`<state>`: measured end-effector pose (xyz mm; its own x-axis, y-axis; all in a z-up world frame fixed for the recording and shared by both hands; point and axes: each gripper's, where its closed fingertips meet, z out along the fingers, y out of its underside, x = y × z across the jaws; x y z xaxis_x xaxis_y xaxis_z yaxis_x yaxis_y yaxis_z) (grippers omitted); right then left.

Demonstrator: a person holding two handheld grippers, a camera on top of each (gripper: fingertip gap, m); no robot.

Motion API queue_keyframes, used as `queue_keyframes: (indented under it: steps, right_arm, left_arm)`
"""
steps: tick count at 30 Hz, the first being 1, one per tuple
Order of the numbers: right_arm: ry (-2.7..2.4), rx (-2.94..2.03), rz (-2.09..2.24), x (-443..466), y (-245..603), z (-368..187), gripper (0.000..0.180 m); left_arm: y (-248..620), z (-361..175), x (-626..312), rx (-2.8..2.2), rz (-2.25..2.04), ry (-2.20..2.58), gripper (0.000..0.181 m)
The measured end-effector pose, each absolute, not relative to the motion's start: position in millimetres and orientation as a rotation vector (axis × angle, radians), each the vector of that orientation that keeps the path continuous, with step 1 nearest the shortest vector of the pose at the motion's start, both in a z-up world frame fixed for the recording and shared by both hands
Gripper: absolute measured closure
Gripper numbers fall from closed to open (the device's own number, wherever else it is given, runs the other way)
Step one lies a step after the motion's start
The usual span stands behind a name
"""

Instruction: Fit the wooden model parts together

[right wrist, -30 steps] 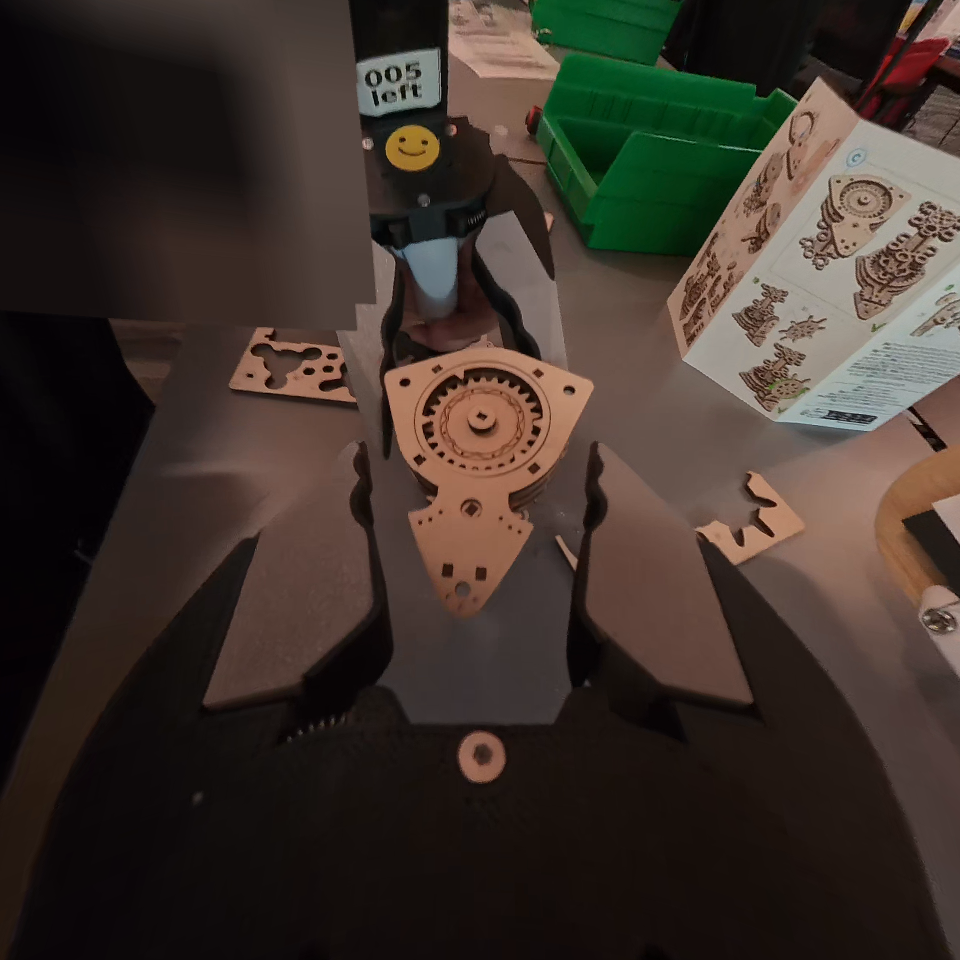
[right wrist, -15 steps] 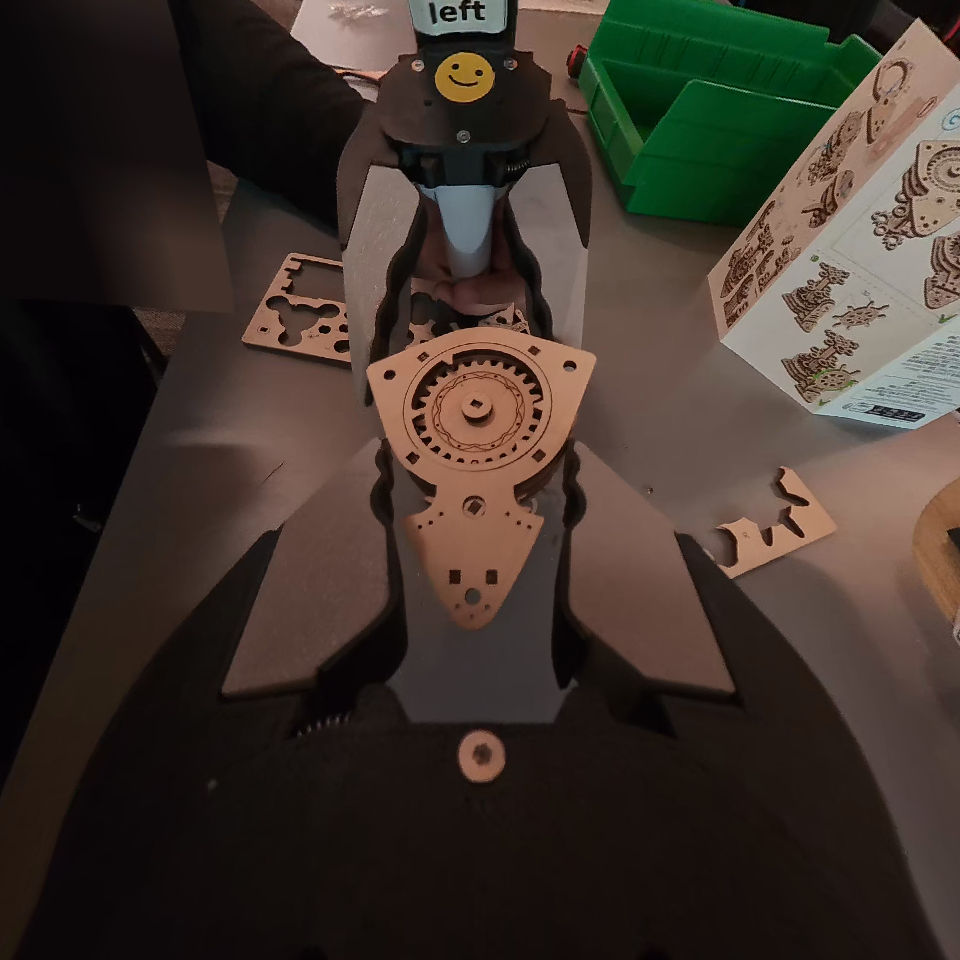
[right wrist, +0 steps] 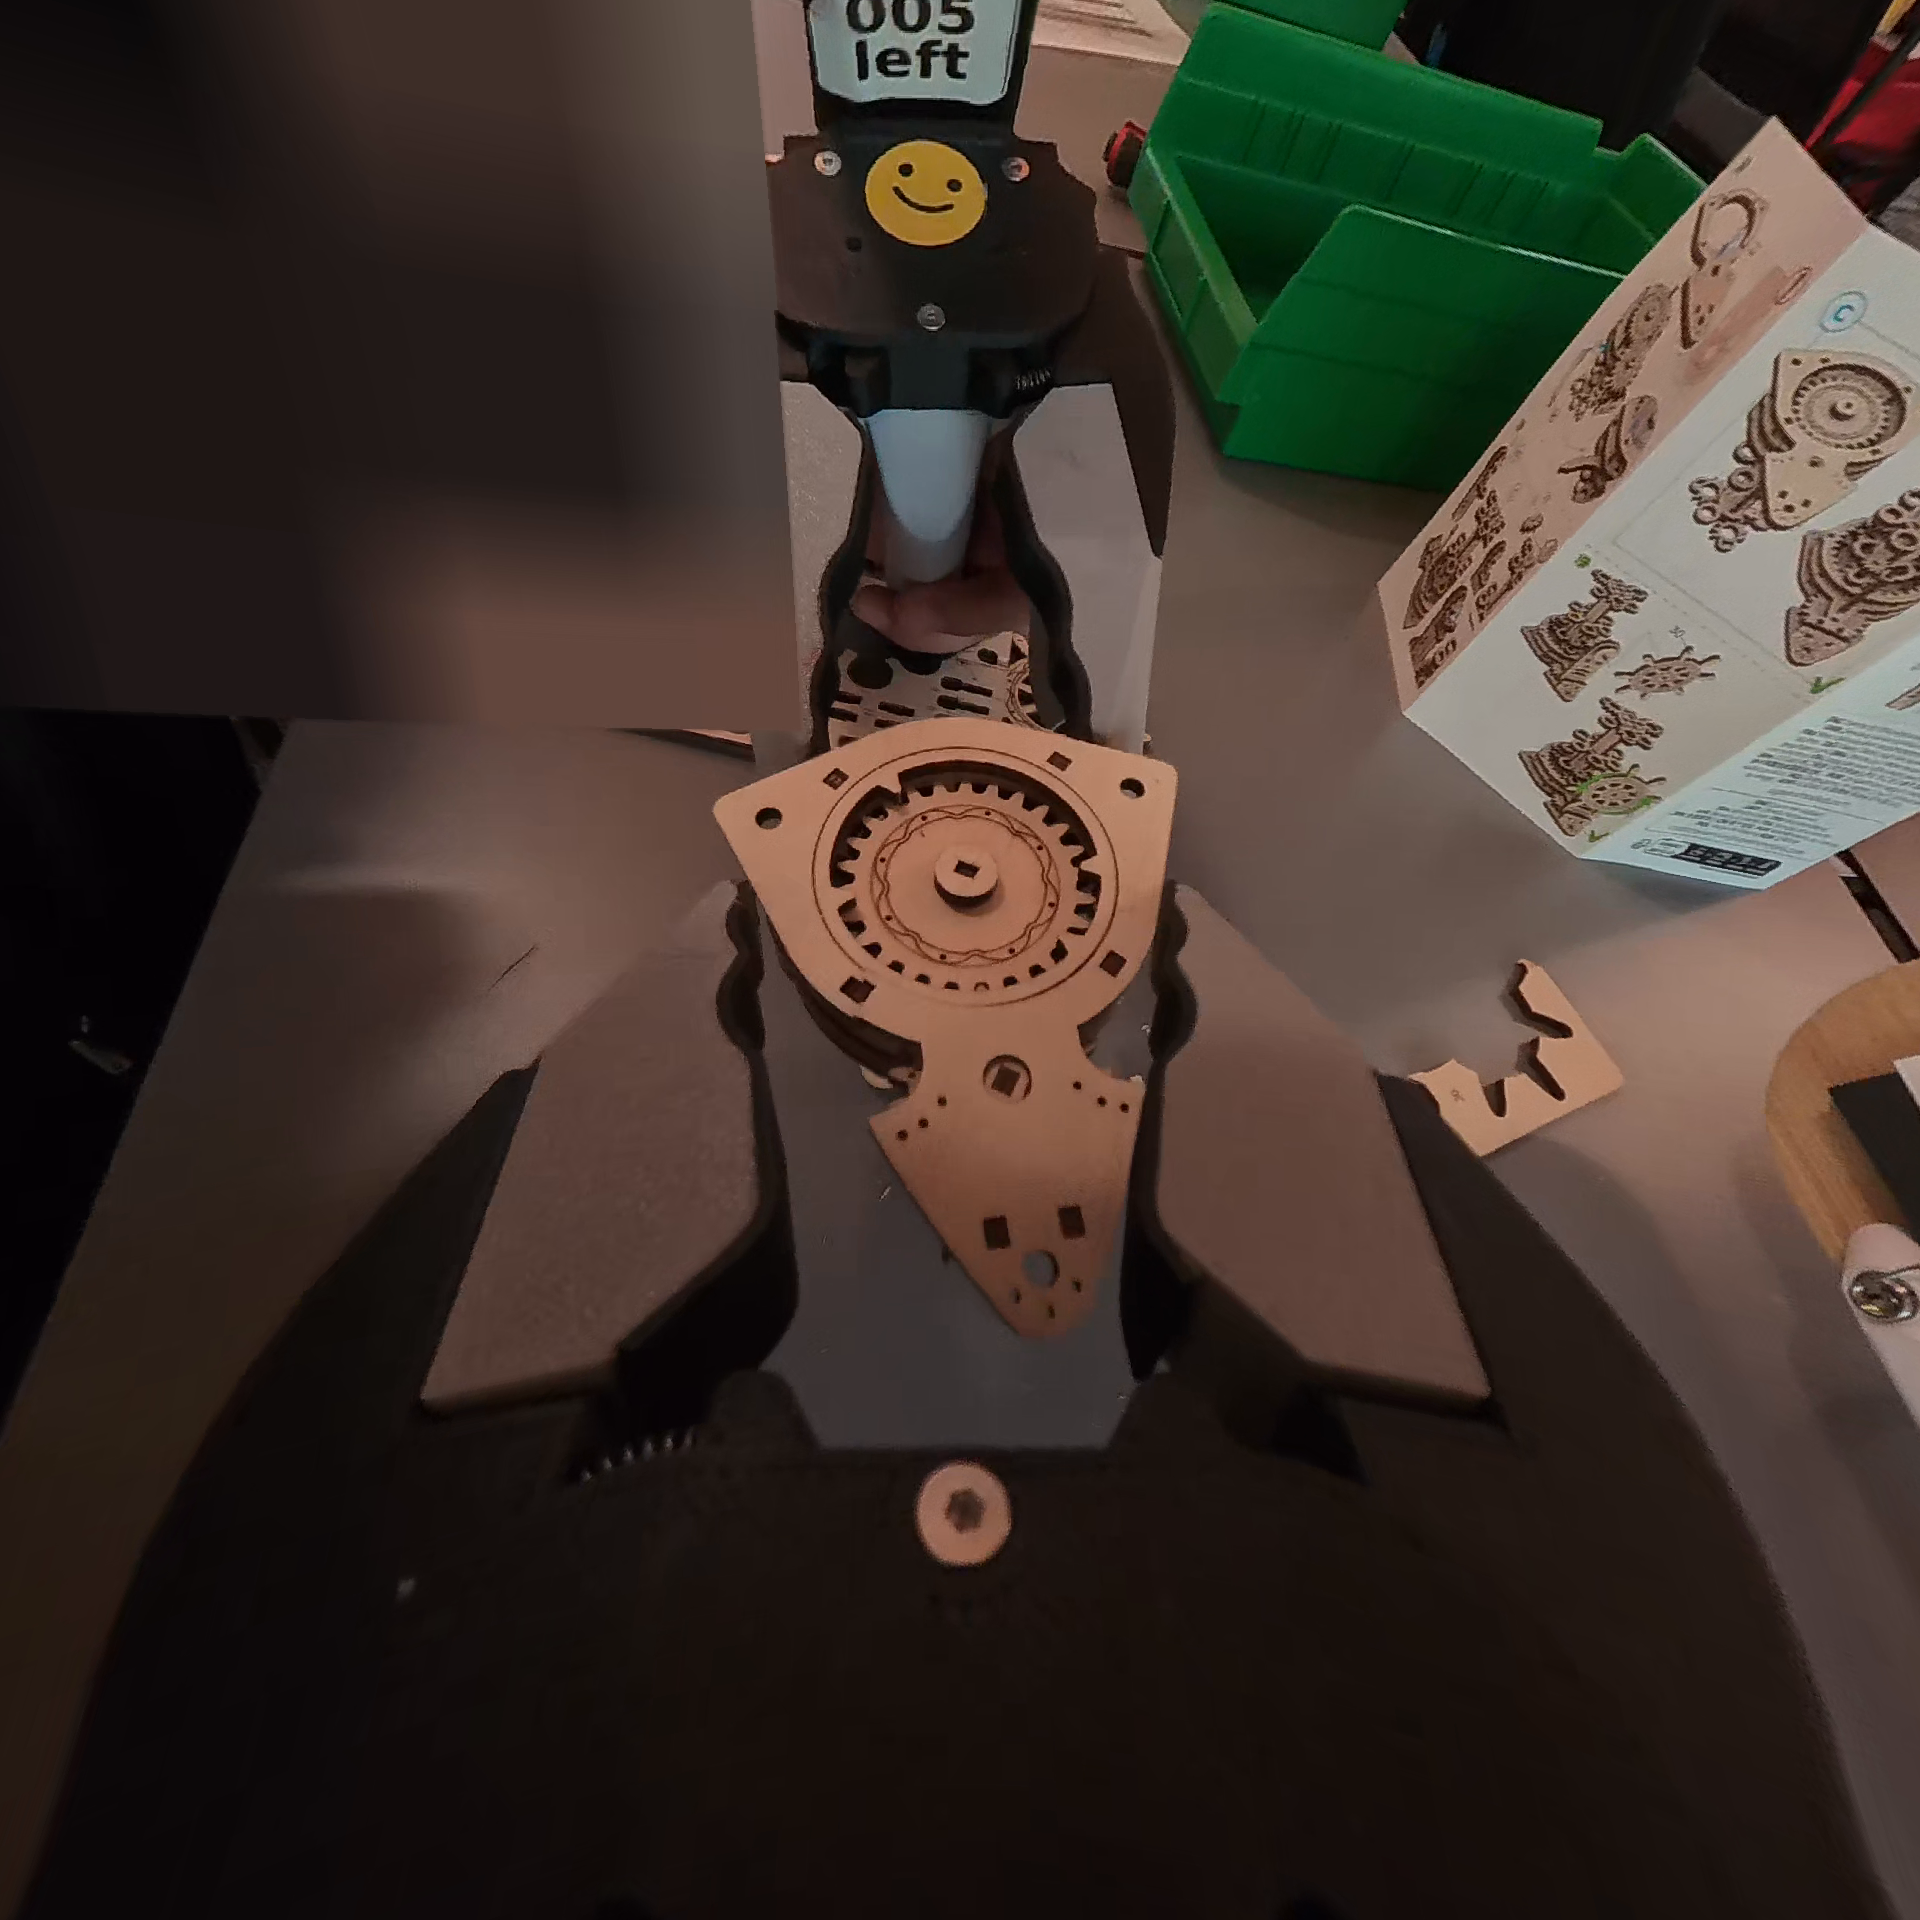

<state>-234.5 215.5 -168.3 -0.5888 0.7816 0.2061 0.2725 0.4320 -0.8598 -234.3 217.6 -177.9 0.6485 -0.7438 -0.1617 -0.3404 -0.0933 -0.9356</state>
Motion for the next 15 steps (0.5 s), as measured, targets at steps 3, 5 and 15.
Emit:
queue_keyframes:
  steps: [3,5,15]
  right_arm:
    - [-2.079,-0.917,1.108,-237,217,-168,0.107]
    - [-2.063,-0.943,1.13,-238,220,-167,0.107]
    - [-1.967,-1.074,1.209,-242,242,-167,0.107]
  left_arm:
    - [220,-179,-235,-1.732,-0.418,0.872,0.123]
    - [222,-180,-235,-1.758,-0.427,0.834,0.124]
    - [227,-175,-261,-1.8,-0.415,0.716,0.181]
